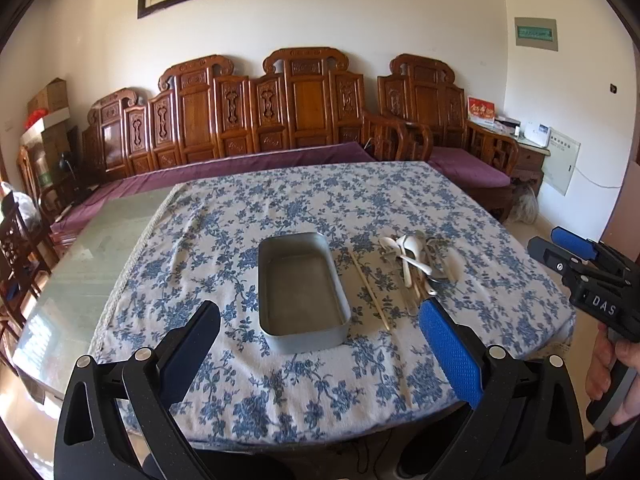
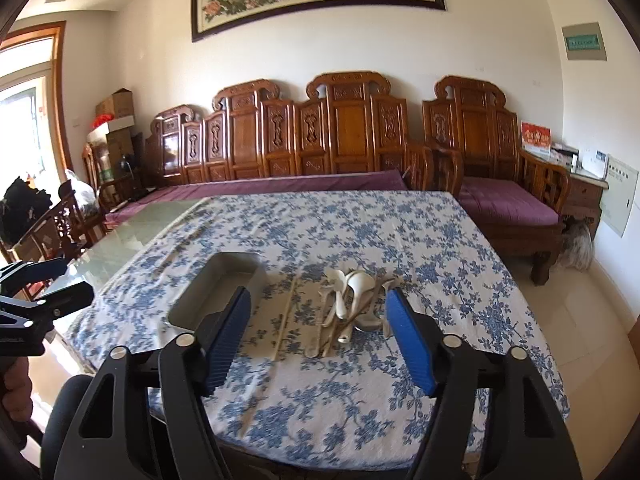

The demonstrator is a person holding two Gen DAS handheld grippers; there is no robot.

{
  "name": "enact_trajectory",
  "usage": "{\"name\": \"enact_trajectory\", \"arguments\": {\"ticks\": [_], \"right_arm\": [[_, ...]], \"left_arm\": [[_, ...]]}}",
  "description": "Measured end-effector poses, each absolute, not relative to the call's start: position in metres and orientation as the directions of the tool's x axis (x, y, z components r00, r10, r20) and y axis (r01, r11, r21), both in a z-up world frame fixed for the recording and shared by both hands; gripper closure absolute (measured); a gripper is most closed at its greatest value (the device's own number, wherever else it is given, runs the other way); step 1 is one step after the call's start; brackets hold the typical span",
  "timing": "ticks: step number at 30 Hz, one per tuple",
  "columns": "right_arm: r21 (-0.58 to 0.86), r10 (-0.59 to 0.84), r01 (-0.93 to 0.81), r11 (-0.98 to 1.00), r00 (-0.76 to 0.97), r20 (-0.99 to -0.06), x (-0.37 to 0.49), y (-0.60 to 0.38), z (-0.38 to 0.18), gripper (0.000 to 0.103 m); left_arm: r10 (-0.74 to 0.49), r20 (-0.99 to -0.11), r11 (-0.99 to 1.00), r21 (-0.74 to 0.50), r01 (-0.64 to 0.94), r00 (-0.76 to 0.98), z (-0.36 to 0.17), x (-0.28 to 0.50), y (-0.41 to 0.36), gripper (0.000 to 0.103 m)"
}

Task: Organize utensils
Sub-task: 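Reach the right gripper to the smiley-face metal spoon and grasp it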

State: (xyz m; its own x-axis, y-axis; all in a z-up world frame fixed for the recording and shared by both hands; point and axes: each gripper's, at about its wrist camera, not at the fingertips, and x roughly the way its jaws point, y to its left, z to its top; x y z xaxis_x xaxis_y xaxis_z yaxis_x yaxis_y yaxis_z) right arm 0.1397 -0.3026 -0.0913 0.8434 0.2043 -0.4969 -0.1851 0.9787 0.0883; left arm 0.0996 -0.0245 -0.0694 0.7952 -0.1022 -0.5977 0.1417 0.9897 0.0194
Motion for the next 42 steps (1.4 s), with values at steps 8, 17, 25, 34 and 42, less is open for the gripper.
{"name": "enact_trajectory", "arguments": {"ticks": [8, 17, 25, 34, 42], "right_arm": [[0.08, 0.198, -0.186, 0.979, 0.791, -0.578, 0.215, -0.315, -0.122, 0.05], [0.081, 0.175, -0.169, 0.982, 0.671, -0.72, 0.311, -0.337, -0.188, 0.059], [0.139, 0.232, -0.202, 0.969, 0.572, -0.786, 0.347, -0.347, -0.241, 0.086], [0.172, 0.243, -0.186, 0.967, 0.491, -0.837, 0.383, -0.339, -0.268, 0.086], [0.105, 0.17, -0.163, 0.981, 0.459, -0.872, 0.395, -0.328, -0.277, 0.09]], "left_arm": [[-0.139, -0.634, 0.985, -0.01, 0.171, 0.761, -0.088, 0.148, -0.032, 0.007], [-0.204, -0.663, 0.972, -0.051, 0.228, 0.72, -0.109, 0.19, -0.055, 0.007], [-0.238, -0.71, 0.959, -0.065, 0.275, 0.663, -0.14, 0.221, -0.075, 0.018], [-0.246, -0.74, 0.955, -0.073, 0.288, 0.626, -0.164, 0.242, -0.086, 0.021], [-0.252, -0.752, 0.953, -0.084, 0.29, 0.609, -0.174, 0.248, -0.091, 0.021]]}}
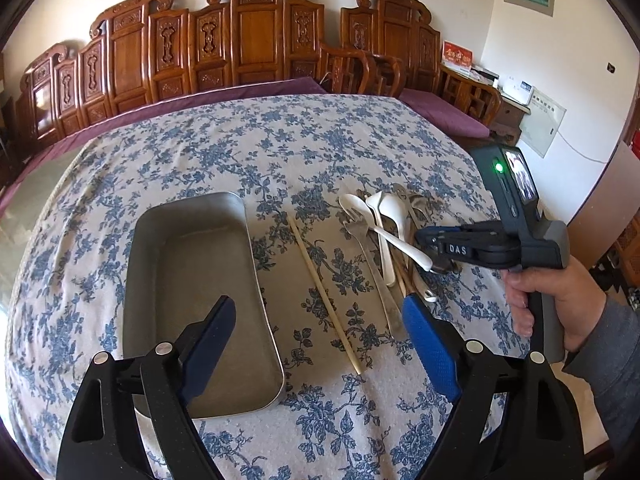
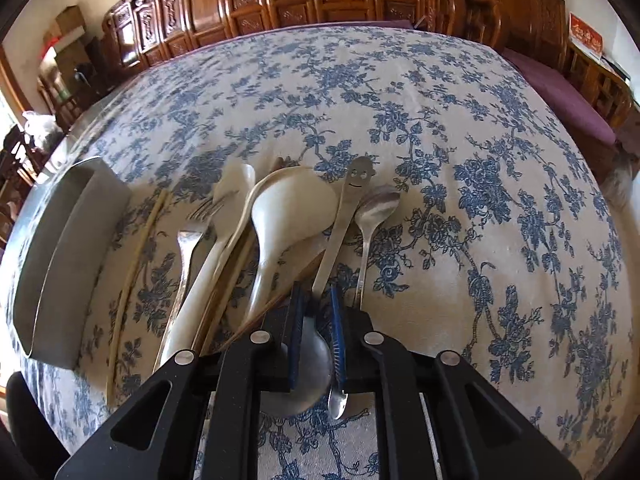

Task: Organize utensils
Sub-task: 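Reach the right gripper to the smiley-face metal spoon and grasp it, then grasp a wooden chopstick with the left gripper while the right gripper holds the smiley spoon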

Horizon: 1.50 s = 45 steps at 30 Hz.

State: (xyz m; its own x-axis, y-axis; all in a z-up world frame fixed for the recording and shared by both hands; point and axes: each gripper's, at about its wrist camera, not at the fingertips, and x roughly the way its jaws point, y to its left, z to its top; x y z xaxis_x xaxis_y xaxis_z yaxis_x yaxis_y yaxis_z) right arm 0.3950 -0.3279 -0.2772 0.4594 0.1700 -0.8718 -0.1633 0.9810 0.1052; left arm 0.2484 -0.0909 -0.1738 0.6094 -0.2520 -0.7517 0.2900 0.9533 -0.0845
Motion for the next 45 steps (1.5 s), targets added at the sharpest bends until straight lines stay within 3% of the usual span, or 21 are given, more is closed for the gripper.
{"name": "enact_trajectory", "arguments": {"ticks": [6, 10, 20, 27, 41, 45], "right_arm": [[0.031, 0.102, -0.157, 0.987, 0.47, -0.877, 0.403, -0.323, -0.278, 0.092], [0.054, 0.119, -0.153, 0.987, 0.455, -0.882, 0.4, -0.327, -0.273, 0.096], [0.155, 0.242, -0.199, 0.968, 0.558, -0.794, 0.35, -0.356, -0.212, 0.096], [0.156, 0.256, -0.221, 0.963, 0.564, -0.785, 0.321, -0.366, -0.209, 0.096], [0.153, 0.267, -0.244, 0.958, 0.55, -0.792, 0.313, -0.367, -0.22, 0.096], [0.156, 0.27, -0.245, 0.957, 0.55, -0.791, 0.313, -0.368, -0.219, 0.096]], "left_arm": [[-0.249, -0.754, 0.953, -0.079, 0.292, 0.608, -0.176, 0.251, -0.092, 0.022], [-0.246, -0.765, 0.952, -0.075, 0.298, 0.595, -0.178, 0.257, -0.094, 0.037], [-0.234, -0.797, 0.947, -0.058, 0.315, 0.556, -0.188, 0.276, -0.116, 0.049], [-0.177, -0.851, 0.946, -0.009, 0.323, 0.494, -0.215, 0.298, -0.138, 0.076], [-0.076, -0.916, 0.964, 0.033, 0.264, 0.393, -0.247, 0.345, -0.144, 0.083], [-0.076, -0.927, 0.968, 0.02, 0.252, 0.367, -0.253, 0.347, -0.143, 0.091]]}}
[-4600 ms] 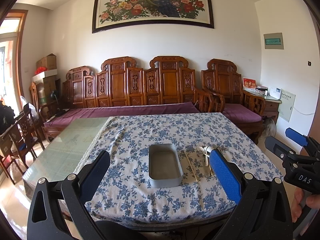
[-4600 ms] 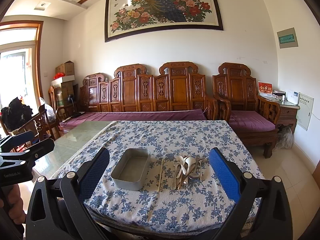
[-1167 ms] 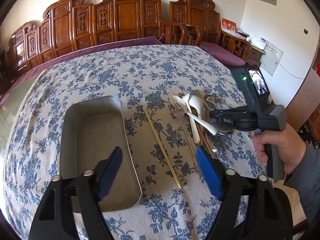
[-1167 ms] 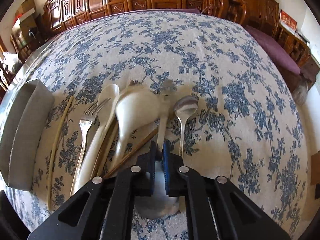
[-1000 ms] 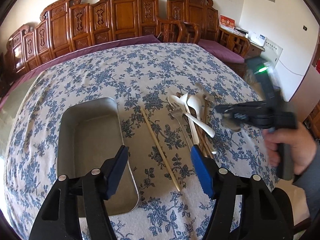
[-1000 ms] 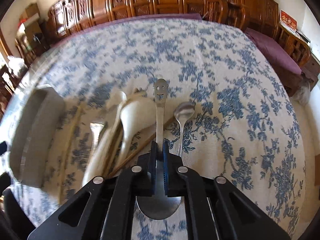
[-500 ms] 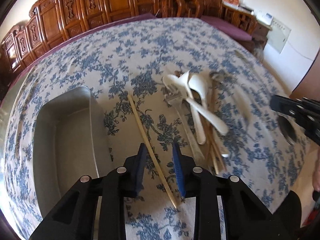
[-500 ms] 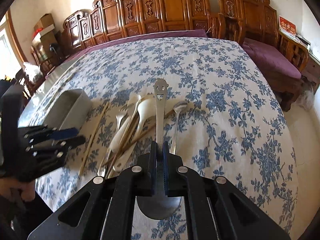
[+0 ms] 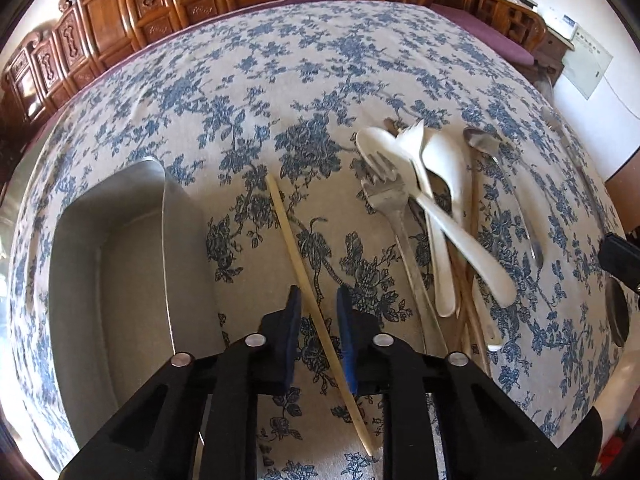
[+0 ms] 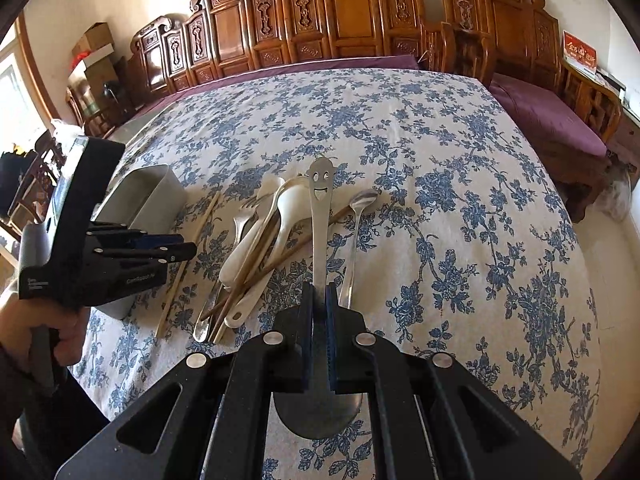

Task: Organize utensils
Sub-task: 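Grasp a wooden chopstick with the left gripper while the right gripper holds the smiley spoon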

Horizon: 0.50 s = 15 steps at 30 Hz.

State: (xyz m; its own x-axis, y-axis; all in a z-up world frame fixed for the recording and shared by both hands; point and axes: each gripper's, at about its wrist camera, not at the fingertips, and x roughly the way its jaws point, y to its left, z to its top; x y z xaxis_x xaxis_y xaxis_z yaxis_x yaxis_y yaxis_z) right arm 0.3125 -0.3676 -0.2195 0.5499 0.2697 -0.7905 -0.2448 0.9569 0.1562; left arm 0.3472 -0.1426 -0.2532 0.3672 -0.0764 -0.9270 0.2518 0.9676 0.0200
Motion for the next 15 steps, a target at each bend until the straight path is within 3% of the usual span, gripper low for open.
{"name": "enact_trajectory", "arguments": {"ticks": [15], "right_arm": [[0.151, 0.284, -0.277, 0.949, 0.543, -0.79, 0.308, -0.354, -0.217, 0.096]], "left_arm": [[-0.098, -0.926, 0.96, 0.009, 0.28, 0.364, -0.257, 0.325, -0.144, 0.099]]}}
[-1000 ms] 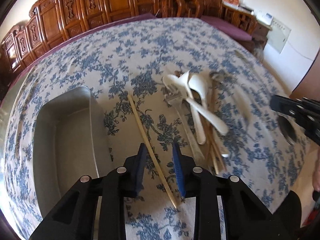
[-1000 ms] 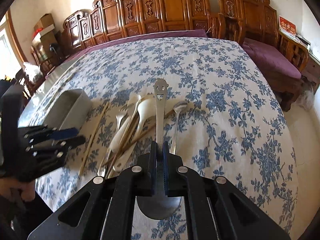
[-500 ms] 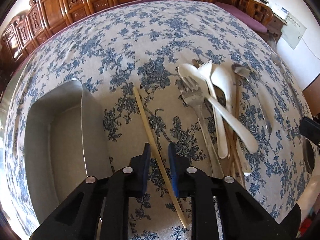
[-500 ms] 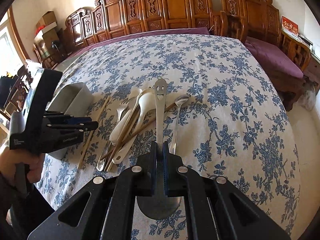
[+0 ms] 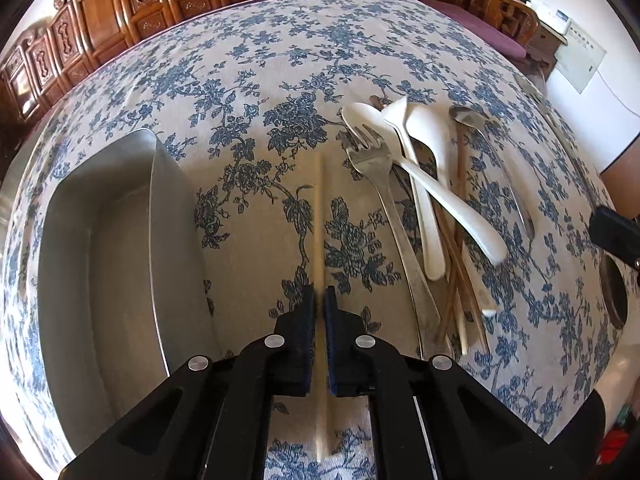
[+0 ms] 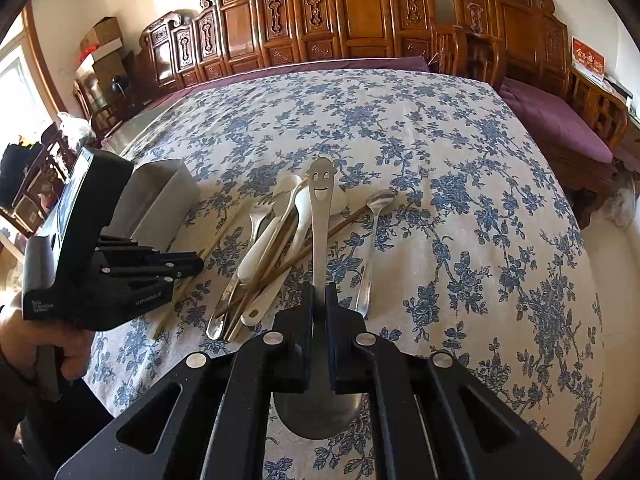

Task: Organize utensils
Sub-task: 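Grasp a wooden chopstick with the left gripper while the right gripper holds the smiley spoon, then carry the chopstick into the grey metal box and open the left gripper while right holds spoon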

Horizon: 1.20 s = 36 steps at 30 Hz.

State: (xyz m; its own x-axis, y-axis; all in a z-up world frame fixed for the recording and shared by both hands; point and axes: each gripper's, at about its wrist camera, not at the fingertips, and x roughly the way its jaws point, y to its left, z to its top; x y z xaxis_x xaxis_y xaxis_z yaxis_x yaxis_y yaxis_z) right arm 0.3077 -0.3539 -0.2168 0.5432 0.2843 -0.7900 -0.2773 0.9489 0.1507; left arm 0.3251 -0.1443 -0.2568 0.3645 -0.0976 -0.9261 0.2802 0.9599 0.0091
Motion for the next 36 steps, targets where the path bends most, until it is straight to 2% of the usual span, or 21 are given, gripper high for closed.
{"name": "enact_trajectory", "arguments": {"ticks": [6, 24, 36], "right_arm": [[0.155, 0.299, -0.295, 0.943, 0.546, -0.782, 0.305, -0.348, -0.211, 0.096], [0.156, 0.352, -0.372, 0.915, 0.547, -0.759, 0.291, -0.315, -0.192, 0.096], [0.168, 0.385, -0.415, 0.894, 0.521, -0.762, 0.308, -0.262, -0.194, 0.096]], "left_arm": [[-0.1, -0.899, 0.948, 0.044, 0.317, 0.427, -0.237, 0.309, -0.143, 0.099], [-0.172, -0.815, 0.955, -0.001, 0.295, 0.553, -0.158, 0.281, -0.089, 0.099], [-0.137, -0.816, 0.978, -0.019, 0.21, 0.562, -0.176, 0.307, -0.028, 0.099]]}}
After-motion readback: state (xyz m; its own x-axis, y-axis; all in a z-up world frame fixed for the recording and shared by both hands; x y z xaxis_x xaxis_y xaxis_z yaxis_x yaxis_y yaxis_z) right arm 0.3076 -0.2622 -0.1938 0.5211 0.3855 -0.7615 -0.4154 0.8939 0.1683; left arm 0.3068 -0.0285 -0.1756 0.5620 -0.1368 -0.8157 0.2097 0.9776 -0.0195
